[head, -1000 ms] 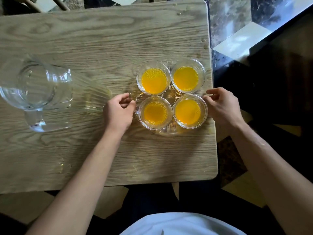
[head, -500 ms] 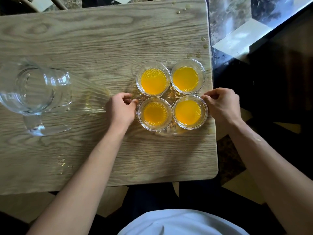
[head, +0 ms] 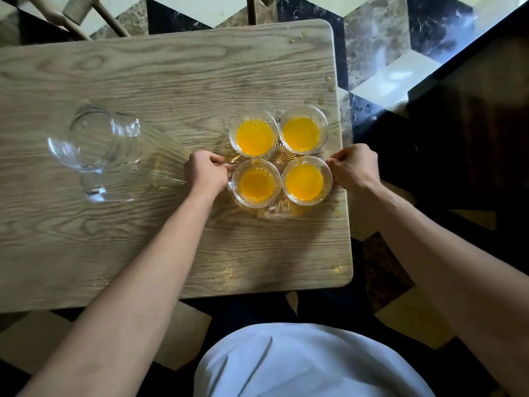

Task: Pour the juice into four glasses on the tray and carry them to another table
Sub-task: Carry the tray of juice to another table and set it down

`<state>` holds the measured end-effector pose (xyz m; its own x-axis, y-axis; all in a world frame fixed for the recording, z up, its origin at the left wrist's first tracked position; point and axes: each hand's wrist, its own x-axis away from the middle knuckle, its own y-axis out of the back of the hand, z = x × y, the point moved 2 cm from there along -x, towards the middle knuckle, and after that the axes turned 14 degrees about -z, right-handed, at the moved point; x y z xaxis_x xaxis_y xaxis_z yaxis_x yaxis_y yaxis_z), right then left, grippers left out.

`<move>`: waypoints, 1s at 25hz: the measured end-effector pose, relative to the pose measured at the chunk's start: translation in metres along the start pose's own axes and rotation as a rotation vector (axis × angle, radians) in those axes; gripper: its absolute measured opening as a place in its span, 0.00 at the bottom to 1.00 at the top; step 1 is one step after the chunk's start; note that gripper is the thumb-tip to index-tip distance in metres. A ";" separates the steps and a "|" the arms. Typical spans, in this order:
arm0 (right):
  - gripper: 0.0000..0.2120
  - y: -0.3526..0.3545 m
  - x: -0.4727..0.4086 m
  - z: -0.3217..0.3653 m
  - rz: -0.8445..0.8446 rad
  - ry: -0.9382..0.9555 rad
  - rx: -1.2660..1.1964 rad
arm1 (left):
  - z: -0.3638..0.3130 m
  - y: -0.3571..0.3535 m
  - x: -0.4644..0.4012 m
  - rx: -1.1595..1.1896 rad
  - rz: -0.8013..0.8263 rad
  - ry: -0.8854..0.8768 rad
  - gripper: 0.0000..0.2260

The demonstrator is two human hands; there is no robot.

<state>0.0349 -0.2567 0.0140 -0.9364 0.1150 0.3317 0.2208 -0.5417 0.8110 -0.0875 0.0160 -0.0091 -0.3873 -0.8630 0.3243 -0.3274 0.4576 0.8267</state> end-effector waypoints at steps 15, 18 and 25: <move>0.08 -0.003 0.002 0.011 -0.013 -0.092 0.059 | -0.008 0.001 -0.010 -0.129 0.051 -0.009 0.05; 0.07 -0.003 0.000 0.011 -0.020 -0.109 0.074 | -0.007 0.000 -0.009 -0.115 0.040 -0.011 0.03; 0.07 -0.004 0.002 0.006 -0.026 -0.089 0.077 | -0.003 0.001 -0.002 -0.072 0.035 -0.013 0.03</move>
<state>0.0339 -0.2491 0.0138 -0.9148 0.2038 0.3487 0.2201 -0.4725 0.8534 -0.0843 0.0174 -0.0077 -0.4090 -0.8435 0.3481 -0.2505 0.4706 0.8460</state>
